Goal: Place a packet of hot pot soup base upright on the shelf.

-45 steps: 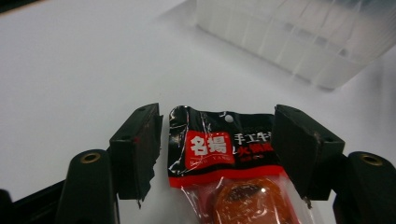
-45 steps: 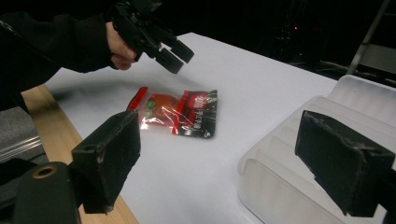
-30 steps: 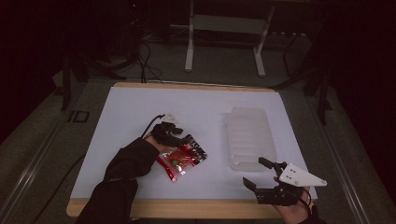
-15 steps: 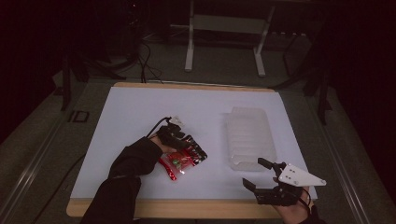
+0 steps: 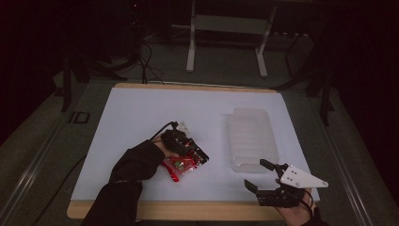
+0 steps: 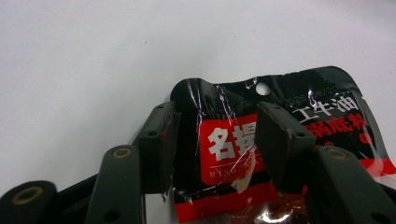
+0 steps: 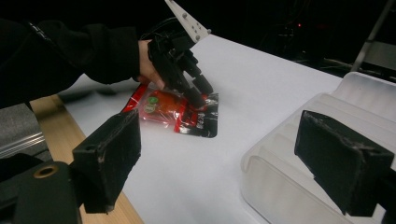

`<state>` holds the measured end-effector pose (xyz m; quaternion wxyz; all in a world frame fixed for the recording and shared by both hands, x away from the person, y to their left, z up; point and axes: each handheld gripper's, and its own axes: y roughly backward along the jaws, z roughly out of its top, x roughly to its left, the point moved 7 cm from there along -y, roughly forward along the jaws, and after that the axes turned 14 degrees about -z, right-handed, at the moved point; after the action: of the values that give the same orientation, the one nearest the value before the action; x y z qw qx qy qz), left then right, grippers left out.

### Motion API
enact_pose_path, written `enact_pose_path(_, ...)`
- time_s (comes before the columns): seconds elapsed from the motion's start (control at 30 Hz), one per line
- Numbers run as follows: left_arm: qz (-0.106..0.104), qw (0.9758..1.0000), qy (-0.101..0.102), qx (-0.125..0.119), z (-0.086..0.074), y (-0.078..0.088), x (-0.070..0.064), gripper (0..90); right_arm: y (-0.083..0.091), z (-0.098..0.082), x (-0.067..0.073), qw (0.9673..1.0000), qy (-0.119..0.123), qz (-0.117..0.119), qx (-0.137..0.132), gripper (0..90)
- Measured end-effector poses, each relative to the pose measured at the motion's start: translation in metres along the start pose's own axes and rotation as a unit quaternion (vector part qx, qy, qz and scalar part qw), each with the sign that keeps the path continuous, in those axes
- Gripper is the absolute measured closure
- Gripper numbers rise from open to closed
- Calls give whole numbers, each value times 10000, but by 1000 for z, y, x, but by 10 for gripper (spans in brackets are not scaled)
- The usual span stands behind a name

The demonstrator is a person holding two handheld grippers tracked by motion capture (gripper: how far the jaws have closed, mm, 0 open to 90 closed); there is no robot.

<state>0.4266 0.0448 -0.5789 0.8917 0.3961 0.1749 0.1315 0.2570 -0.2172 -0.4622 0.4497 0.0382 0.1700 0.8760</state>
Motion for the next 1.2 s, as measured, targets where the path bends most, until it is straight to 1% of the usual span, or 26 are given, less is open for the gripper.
enact_pose_path(0.03,7,10000,-43,26,0,0,-1,507,0,0,0,10000,7,-3,8,147)
enact_pose_path(0.1,33,10000,-55,10,0,0,-3,563,0,0,1,10000,25,-6,21,147)
enact_pose_path(0.13,39,9999,-99,7,-1,0,-4,602,0,0,1,10000,33,-7,20,147)
enact_pose_path(0.23,72,9999,-147,-28,-1,1,-5,741,0,0,1,10000,41,-15,17,147)
enact_pose_path(0.27,124,9997,-195,-38,-2,1,-5,806,0,0,1,10000,43,-17,17,147)
enact_pose_path(0.3,74,9998,-161,-85,-2,1,-5,829,0,0,1,10000,40,-17,19,147)
enact_pose_path(0.33,38,9997,-182,-128,-3,1,-5,841,0,0,1,10000,46,-15,17,147)
enact_pose_path(0.4,52,9996,-212,-155,-3,1,-6,866,0,0,1,10000,54,-17,22,147)
enact_pose_path(0.43,52,9996,-212,-155,-3,1,-6,871,0,0,1,10000,54,-17,22,147)
enact_pose_path(0.47,45,9996,-172,-232,-3,1,-6,877,0,0,1,10000,54,-19,26,147)
enact_pose_path(0.5,45,9996,-172,-232,-3,1,-6,878,0,0,1,10000,54,-19,26,147)
enact_pose_path(0.57,-11,9995,-142,-269,-4,2,-6,881,-1,0,1,10000,44,-16,33,147)
enact_pose_path(0.67,-134,9988,-78,-461,-2,9,-6,887,-1,-1,0,10000,35,-15,45,152)
enact_pose_path(0.7,-187,9986,-38,-488,-2,11,-7,887,-1,-1,0,10000,32,-11,53,152)
enact_pose_path(0.73,-187,9986,-38,-488,-2,11,-7,887,-1,-1,0,10000,31,-12,54,152)
enact_pose_path(0.77,-218,9983,-17,-541,-1,13,-7,886,-1,-1,0,10000,32,-13,60,152)
enact_pose_path(0.8,-249,9981,-61,-561,-1,18,-9,886,-1,-1,0,10000,30,-21,61,152)
enact_pose_path(0.87,-235,9980,-67,-578,0,20,-10,886,-1,-1,0,10000,8,-7,75,152)
enact_pose_path(0.9,-238,9979,-89,-600,0,26,-11,887,-1,-1,0,10000,8,-8,79,152)
enact_pose_path(1.03,-203,9971,-99,-733,2,37,-15,889,-1,-1,0,10000,-15,-16,81,152)
enact_pose_path(1.07,-203,9971,-99,-733,2,37,-15,889,-1,-1,0,10000,-15,-16,81,152)
enact_pose_path(1.17,-191,9964,-112,-818,3,47,-18,889,-1,0,0,10000,-26,-12,73,152)
enact_pose_path(1.2,-181,9960,-138,-869,3,53,-21,889,-1,0,0,10000,-2,-34,63,152)
